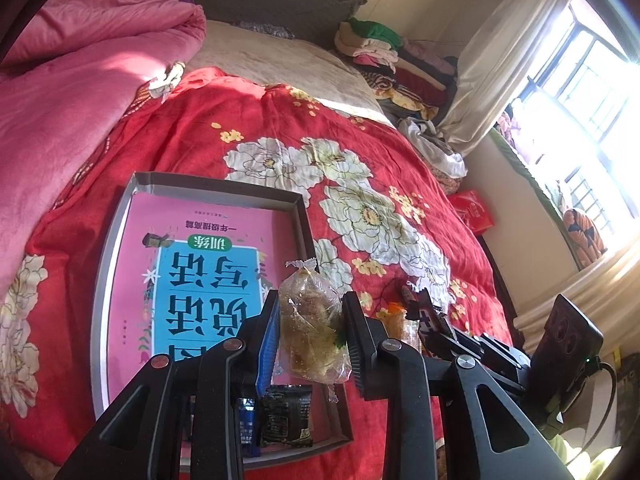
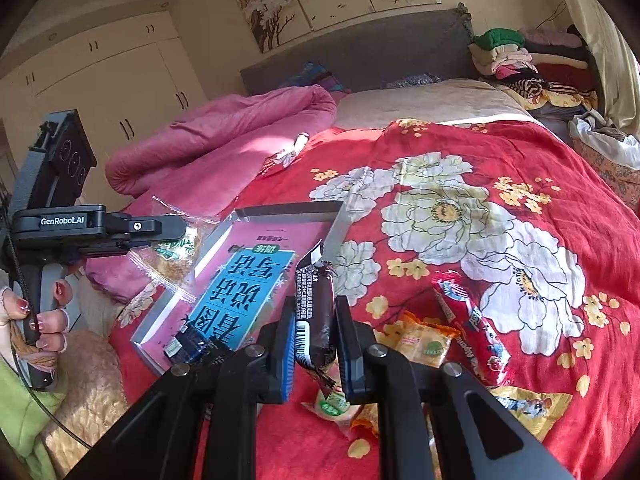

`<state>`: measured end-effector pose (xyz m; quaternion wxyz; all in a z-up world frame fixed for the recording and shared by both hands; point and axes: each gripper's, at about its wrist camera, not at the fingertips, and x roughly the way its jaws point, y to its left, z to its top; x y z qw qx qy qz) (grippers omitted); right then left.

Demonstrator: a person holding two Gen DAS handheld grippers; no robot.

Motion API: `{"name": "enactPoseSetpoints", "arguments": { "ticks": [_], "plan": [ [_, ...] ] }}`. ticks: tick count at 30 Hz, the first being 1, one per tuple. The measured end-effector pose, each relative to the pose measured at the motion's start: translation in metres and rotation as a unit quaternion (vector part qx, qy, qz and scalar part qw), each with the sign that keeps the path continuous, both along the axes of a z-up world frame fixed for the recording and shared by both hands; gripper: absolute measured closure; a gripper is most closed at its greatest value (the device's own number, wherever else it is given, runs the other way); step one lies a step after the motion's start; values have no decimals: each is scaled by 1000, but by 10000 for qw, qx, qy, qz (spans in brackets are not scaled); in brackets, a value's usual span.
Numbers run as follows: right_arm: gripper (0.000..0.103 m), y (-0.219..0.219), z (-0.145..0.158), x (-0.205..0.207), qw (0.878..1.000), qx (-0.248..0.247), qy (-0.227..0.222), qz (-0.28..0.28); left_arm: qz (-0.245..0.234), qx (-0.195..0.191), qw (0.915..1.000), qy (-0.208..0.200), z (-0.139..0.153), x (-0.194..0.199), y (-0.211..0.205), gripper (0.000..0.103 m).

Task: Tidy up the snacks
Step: 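Carry the pastry bag and chocolate bar over the grey tray with both grippers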

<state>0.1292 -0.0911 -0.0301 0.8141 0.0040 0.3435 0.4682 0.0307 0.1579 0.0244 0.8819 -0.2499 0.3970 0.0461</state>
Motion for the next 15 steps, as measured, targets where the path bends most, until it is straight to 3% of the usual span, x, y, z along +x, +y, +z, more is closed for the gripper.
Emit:
{"name": "enactPoseSetpoints", "arguments": {
  "ticks": [15],
  "plan": [
    [85,43,11,-48,9978,94,3,652,593,151,9981,75,-4,-51,42,72]
  ]
}}
